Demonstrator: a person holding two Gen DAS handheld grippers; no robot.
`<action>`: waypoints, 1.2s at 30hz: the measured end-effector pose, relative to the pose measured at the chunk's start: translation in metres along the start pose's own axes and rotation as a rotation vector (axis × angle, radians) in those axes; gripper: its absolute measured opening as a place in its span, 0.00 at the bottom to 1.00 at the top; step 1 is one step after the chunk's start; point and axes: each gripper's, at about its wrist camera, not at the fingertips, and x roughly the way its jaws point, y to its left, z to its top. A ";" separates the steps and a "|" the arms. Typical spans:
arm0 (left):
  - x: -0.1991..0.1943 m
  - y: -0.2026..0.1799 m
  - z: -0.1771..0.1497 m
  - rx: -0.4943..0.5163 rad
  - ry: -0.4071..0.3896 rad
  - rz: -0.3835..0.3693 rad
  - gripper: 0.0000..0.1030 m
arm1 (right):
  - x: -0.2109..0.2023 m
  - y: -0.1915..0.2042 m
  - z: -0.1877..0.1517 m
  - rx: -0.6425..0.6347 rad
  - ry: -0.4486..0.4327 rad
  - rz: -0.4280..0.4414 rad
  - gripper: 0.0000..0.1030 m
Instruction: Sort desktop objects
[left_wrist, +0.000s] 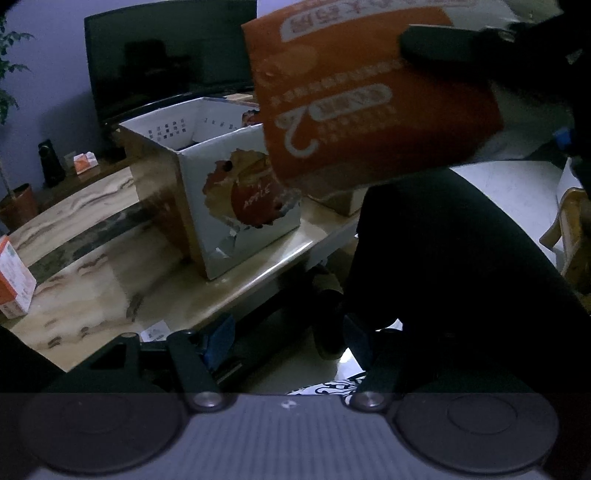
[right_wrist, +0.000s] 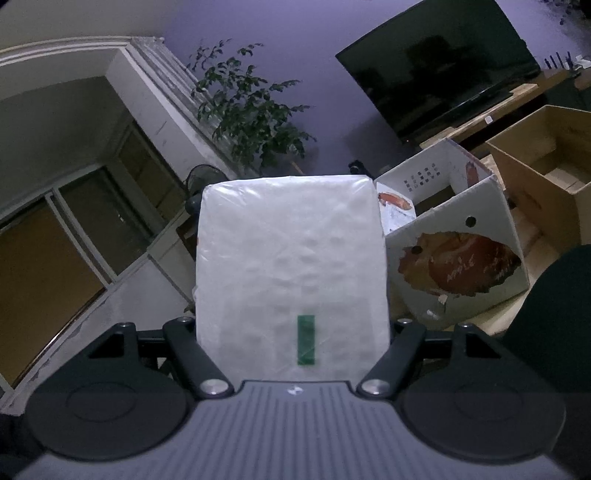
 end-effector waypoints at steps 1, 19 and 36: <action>0.000 0.000 0.000 0.002 -0.003 -0.003 0.64 | 0.001 -0.002 0.001 0.004 -0.004 -0.001 0.73; -0.004 0.003 -0.005 -0.011 0.007 0.014 0.64 | 0.024 -0.015 -0.016 0.045 0.085 0.019 0.73; -0.010 0.011 -0.010 -0.062 0.012 0.058 0.64 | 0.050 -0.006 -0.019 0.035 0.144 0.091 0.73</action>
